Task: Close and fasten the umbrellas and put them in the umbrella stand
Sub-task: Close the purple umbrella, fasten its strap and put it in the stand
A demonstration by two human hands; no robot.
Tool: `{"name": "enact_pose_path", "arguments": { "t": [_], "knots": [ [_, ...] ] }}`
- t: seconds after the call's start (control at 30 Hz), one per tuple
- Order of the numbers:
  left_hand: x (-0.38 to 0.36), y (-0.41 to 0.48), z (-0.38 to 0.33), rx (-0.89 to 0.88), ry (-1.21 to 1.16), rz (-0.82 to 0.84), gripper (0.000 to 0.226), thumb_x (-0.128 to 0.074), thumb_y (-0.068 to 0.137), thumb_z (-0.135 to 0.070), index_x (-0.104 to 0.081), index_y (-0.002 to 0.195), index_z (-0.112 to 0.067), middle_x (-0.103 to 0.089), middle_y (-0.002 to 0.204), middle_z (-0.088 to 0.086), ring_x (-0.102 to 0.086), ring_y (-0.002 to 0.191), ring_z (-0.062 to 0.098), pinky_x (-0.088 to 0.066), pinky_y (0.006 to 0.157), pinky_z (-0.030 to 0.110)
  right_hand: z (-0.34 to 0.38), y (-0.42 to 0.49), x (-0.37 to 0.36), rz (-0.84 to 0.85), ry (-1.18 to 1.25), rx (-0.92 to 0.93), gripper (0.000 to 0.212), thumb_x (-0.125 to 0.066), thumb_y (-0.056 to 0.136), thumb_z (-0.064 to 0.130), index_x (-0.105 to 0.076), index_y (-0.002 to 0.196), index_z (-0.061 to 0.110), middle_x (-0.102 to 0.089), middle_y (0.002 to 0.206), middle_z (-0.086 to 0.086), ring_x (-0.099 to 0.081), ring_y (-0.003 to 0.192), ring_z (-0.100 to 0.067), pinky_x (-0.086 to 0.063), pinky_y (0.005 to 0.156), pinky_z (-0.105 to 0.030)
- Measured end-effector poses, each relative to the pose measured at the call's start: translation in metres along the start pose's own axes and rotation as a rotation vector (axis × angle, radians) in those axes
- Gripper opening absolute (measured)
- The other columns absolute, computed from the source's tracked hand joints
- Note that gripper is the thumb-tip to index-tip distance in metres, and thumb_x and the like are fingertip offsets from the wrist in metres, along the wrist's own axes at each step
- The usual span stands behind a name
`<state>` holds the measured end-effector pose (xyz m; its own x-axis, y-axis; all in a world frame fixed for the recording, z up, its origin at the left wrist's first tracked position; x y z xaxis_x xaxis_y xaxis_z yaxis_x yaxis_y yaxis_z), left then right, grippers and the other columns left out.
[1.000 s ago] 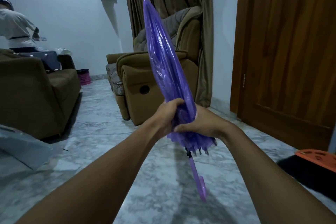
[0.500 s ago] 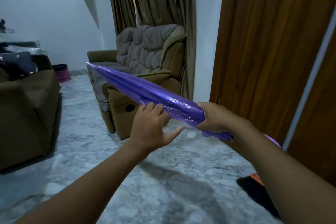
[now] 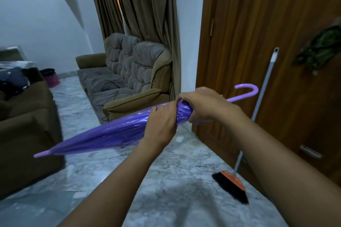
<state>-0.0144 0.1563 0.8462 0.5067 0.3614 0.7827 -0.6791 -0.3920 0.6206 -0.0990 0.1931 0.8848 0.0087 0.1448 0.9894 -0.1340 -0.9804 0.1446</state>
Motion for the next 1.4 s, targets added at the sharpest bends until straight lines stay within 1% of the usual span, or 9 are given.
{"name": "enact_pose_path", "arguments": {
  "t": [0.13, 0.3, 0.47, 0.6, 0.7, 0.87, 1.13, 1.3, 1.4],
  "knots": [
    [0.017, 0.024, 0.024, 0.078, -0.181, 0.113, 0.039, -0.062, 0.077, -0.019, -0.053, 0.114, -0.007, -0.065, 0.106, 0.016, -0.060, 0.096, 0.039, -0.043, 0.074, 0.042, 0.010, -0.020, 0.058, -0.376, -0.265, -0.018, 0.074, -0.079, 0.070, 0.038, -0.047, 0.136, 0.030, -0.054, 0.139, 0.001, -0.043, 0.136, -0.019, 0.003, 0.118, -0.061],
    [0.029, 0.034, 0.063, 0.346, -0.861, 0.155, 0.041, -0.055, 0.065, -0.024, -0.058, 0.106, -0.019, -0.070, 0.099, 0.004, -0.066, 0.089, 0.017, -0.056, 0.082, 0.040, 0.001, -0.083, 0.067, -0.942, 0.264, -0.133, 0.035, -0.068, 0.086, 0.029, -0.061, 0.119, 0.019, -0.057, 0.128, 0.000, -0.051, 0.124, -0.015, -0.015, 0.121, -0.040],
    [0.046, 0.034, 0.067, 0.367, -1.066, 0.137, 0.032, -0.061, 0.071, -0.023, -0.061, 0.101, -0.013, -0.067, 0.093, 0.006, -0.061, 0.080, 0.012, -0.052, 0.078, 0.032, -0.017, -0.066, 0.010, -0.594, 0.981, -0.367, 0.063, -0.061, 0.090, 0.049, -0.039, 0.144, 0.027, -0.035, 0.152, 0.010, -0.031, 0.134, 0.001, -0.029, 0.108, -0.025],
    [0.044, 0.037, 0.062, 0.337, -1.149, 0.228, 0.051, -0.068, 0.083, -0.010, -0.045, 0.129, -0.009, -0.060, 0.119, 0.009, -0.061, 0.099, 0.011, -0.054, 0.084, 0.021, -0.001, -0.039, -0.005, -0.459, 1.371, -0.301, 0.043, -0.056, 0.093, 0.052, -0.058, 0.124, 0.022, -0.068, 0.123, -0.001, -0.064, 0.114, -0.016, -0.049, 0.100, -0.044],
    [0.033, 0.032, 0.064, 0.487, -1.270, 0.287, 0.054, -0.066, 0.089, -0.008, -0.032, 0.130, -0.012, -0.054, 0.114, 0.001, -0.060, 0.095, 0.007, -0.055, 0.072, 0.016, 0.006, -0.029, -0.017, -0.399, 1.428, -0.357, 0.065, -0.054, 0.086, 0.066, -0.064, 0.105, 0.005, -0.071, 0.106, -0.019, -0.069, 0.101, -0.035, -0.052, 0.093, -0.057],
    [0.011, 0.022, 0.074, 0.716, -1.423, 0.251, 0.057, -0.073, 0.084, -0.028, -0.032, 0.123, -0.016, -0.053, 0.124, 0.010, -0.064, 0.105, 0.022, -0.057, 0.084, 0.034, 0.014, -0.018, -0.015, -0.464, 1.468, -0.320, 0.033, -0.055, 0.098, 0.035, -0.069, 0.104, 0.007, -0.075, 0.095, -0.008, -0.073, 0.082, -0.016, -0.060, 0.073, -0.031],
    [0.021, 0.023, 0.057, 0.530, -1.332, 0.132, 0.011, -0.060, 0.088, -0.024, -0.066, 0.095, -0.019, -0.072, 0.084, -0.010, -0.067, 0.083, 0.011, -0.051, 0.066, 0.016, 0.007, -0.004, -0.013, -0.532, 1.349, -0.426, 0.031, -0.064, 0.092, 0.038, -0.069, 0.083, 0.008, -0.070, 0.069, -0.005, -0.063, 0.056, -0.013, -0.050, 0.052, -0.028],
    [0.015, 0.025, 0.054, 0.349, -1.272, 0.355, 0.088, -0.075, 0.081, -0.018, -0.011, 0.140, -0.026, -0.048, 0.124, -0.017, -0.058, 0.104, -0.007, -0.052, 0.075, 0.009, 0.011, 0.007, -0.015, -0.414, 1.544, -0.332, 0.020, -0.059, 0.097, 0.028, -0.069, 0.086, 0.014, -0.069, 0.065, 0.008, -0.063, 0.059, -0.004, -0.050, 0.058, -0.021],
    [0.017, 0.028, 0.072, 0.434, -1.286, 0.202, 0.068, -0.072, 0.084, -0.011, -0.022, 0.121, -0.037, -0.054, 0.126, -0.006, -0.061, 0.105, 0.000, -0.054, 0.074, 0.013, 0.025, 0.016, -0.015, -0.244, 1.890, -0.210, 0.019, -0.050, 0.101, 0.019, -0.065, 0.098, 0.008, -0.072, 0.082, -0.005, -0.068, 0.073, -0.013, -0.057, 0.071, -0.027]
  ]
}}
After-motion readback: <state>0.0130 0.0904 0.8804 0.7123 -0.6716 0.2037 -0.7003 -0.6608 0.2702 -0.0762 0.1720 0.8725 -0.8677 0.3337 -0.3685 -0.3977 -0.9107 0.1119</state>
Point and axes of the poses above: each hand's wrist, its own y-axis towards the middle knuckle, its own x-axis out of the back of the hand, z = x × y, the point moved 8 cm from there along y, towards the middle knuckle
